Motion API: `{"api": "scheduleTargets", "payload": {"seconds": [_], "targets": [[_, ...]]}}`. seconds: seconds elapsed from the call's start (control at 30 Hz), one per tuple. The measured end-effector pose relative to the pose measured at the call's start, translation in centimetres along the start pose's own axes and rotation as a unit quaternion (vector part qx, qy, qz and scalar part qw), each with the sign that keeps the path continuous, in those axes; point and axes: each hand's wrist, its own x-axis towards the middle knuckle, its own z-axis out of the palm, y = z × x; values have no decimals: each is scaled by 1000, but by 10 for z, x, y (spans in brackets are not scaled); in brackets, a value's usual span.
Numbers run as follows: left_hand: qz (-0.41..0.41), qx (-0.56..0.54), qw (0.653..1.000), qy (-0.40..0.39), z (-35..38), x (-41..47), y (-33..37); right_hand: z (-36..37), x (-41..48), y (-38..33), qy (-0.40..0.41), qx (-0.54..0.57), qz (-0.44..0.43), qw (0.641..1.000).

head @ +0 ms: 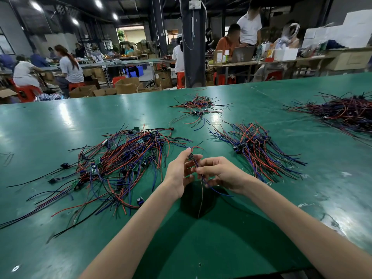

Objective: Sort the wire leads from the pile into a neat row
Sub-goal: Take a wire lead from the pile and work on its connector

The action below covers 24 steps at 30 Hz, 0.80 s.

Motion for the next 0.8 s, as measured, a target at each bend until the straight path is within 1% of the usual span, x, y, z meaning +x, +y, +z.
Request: {"api": "scheduleTargets", "payload": {"seconds": [0.17,0.27,0.37,0.47,0.53,0.8], "targets": [[-31,-17,999,-10,-4,1,3,0,1,-1,-5,-14,5,1000],[-36,-23,999,-15,-6,2,3,0,0,-1,-6,-14,3,1000],[-19,-5,999,-34,-4,3,2,1,0,-1,9,-11,-2,1000],[16,43,997,-54,-1,3,0,3,2,-1,48,14,-10,999],[35,55,996,-60,0,3,-2,3,3,-1,65,23,-15,998],[71,55,995,-33,-2,4,-4,1,6,1,39,26,-16,999]]}}
